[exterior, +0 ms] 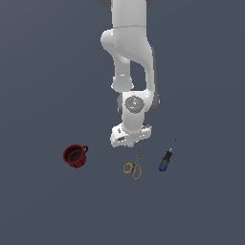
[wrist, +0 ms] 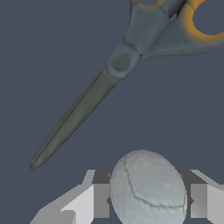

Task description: Pick up a designated object from a clutter of objects.

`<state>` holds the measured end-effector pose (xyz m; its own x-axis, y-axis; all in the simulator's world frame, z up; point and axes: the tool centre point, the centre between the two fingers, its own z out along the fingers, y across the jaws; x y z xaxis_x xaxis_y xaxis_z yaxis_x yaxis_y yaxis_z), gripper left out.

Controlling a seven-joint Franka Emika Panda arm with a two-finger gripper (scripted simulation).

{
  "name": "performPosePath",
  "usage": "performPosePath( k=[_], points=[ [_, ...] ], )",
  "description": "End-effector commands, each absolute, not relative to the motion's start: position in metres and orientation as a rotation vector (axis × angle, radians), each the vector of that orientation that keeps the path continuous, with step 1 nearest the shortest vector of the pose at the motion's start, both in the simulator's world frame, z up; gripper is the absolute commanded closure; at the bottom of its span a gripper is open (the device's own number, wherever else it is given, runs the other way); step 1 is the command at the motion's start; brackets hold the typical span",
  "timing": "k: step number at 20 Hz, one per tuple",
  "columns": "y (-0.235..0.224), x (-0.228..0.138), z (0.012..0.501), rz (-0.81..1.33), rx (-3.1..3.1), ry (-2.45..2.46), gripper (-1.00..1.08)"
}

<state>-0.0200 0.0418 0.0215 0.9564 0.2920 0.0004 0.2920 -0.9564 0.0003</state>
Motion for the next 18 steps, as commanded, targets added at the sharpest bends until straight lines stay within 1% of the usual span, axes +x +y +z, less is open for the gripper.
performPosePath(
  k=[1, 10, 18],
  points=[
    [0.042, -0.020, 0.021, 0.000, 3.107, 0.464, 1.08],
    [0.046, -0.021, 0.030, 0.001, 3.107, 0.464, 1.08],
    [0.064, -0.025, 0.070, 0.001, 3.106, 0.464, 1.08]
  ],
)
